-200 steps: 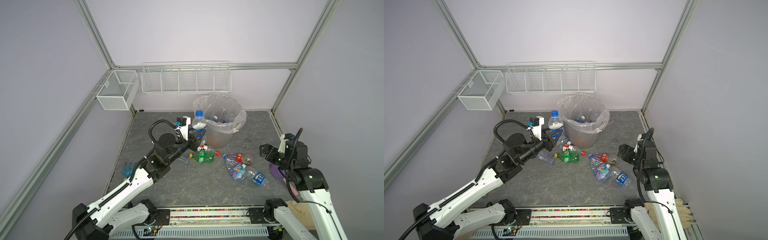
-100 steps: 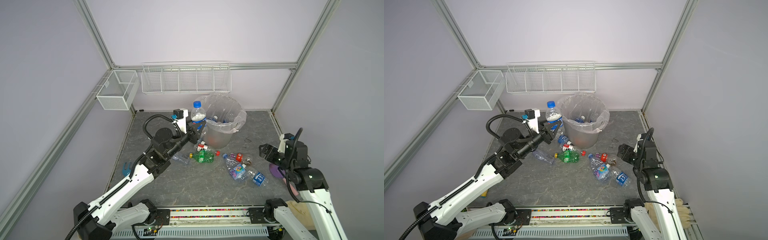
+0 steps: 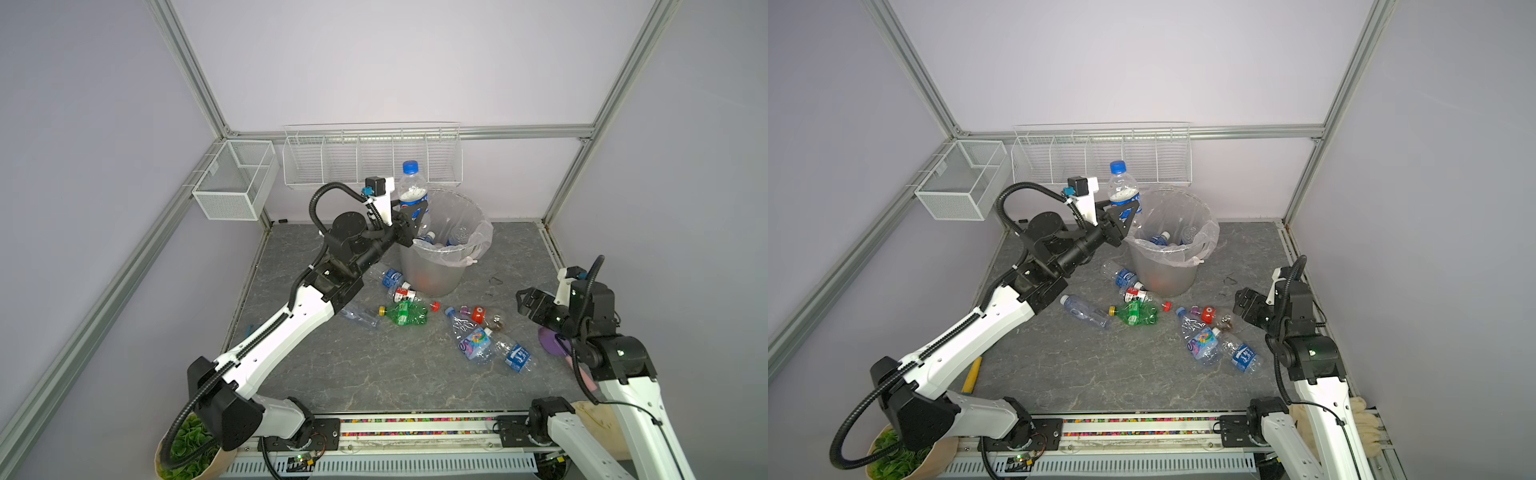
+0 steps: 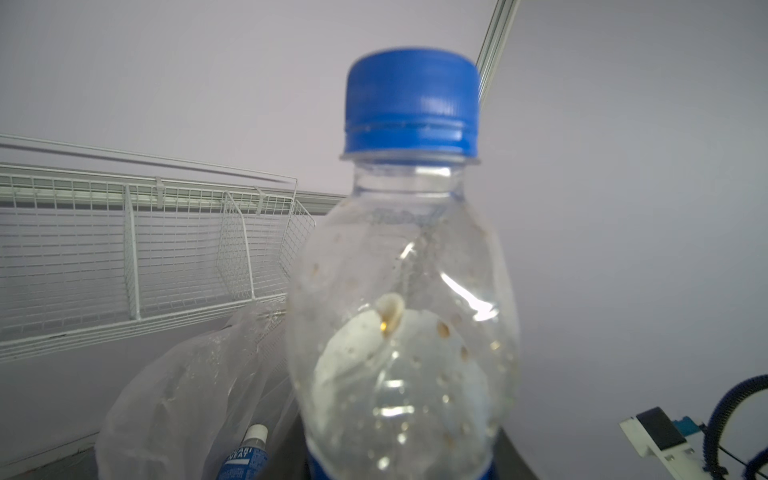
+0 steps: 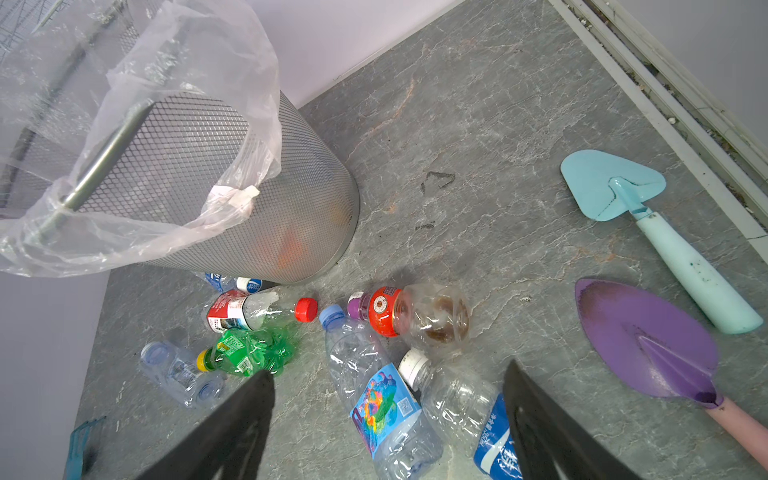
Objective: Throw the plastic bottles in the bin
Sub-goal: 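Open the left gripper above the bin to drop the Pepsi bottle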
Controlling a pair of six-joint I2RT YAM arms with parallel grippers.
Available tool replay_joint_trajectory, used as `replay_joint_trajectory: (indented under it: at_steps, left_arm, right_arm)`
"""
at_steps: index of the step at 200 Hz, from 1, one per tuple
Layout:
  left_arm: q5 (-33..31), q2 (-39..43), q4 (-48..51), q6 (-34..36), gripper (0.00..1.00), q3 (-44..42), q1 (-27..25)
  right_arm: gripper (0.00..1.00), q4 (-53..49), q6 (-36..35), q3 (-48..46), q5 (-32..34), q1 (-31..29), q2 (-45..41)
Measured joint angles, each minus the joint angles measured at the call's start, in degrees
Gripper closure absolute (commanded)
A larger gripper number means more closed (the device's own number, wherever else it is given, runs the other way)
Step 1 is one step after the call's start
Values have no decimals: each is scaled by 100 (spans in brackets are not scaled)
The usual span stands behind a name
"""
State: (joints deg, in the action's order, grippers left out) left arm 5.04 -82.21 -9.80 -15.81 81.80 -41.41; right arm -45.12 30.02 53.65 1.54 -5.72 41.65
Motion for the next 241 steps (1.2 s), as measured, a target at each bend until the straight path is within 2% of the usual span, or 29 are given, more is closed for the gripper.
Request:
replay_joint_trajectory:
  at_steps: [28,51,53,62,64,74,79,85,87,102,116,146,190,241]
  left_arm:
    - [278,-839,247,-46,100,859,79]
    - [597,-1823,999,-46,100,2079,101]
    - [623,-1917,1071,-48,95,2194,101]
    - [776,-2341,1547,-44,52,2754,103]
    - [804,-2400,1635,-44,45,2850,103]
    - [988,-2855,2159,-4,26,3480,103]
    - [1088,-3040,2428,17,20,3748,103]
    - [1198,-3230,2712,33,3,4017,103]
    - [1226,-3276,2798,22,0,4083,103]
    - [1353,-3368,3226,35,1,4197,103]
    - [1388,-3171,3274,44,1,3947,101]
    - [1331,-2146,2962,46,1,2767,90]
    - [1228,-846,2275,87,1,1805,85]
    - [1016,44,1867,107,1,730,85]
  right_arm:
    - [11,0,0,0,-17,4,17]
    - [12,-2,-2,0,-15,7,17]
    - [11,-2,-2,0,-15,7,17]
    - [11,-2,-2,0,-13,9,17]
    - [11,-2,-2,0,-13,9,17]
    - [12,-4,-4,2,-11,11,17]
    - [12,-4,-7,2,-9,11,20]
    - [12,-7,-7,2,-4,11,22]
    - [12,-7,-7,2,-2,11,22]
    - [12,-13,-2,7,44,11,52]
    - [12,-37,0,26,98,11,105]
    - [11,-94,15,66,186,11,297]
    - [11,-459,225,186,463,44,748]
    - [11,-778,546,192,415,166,1491]
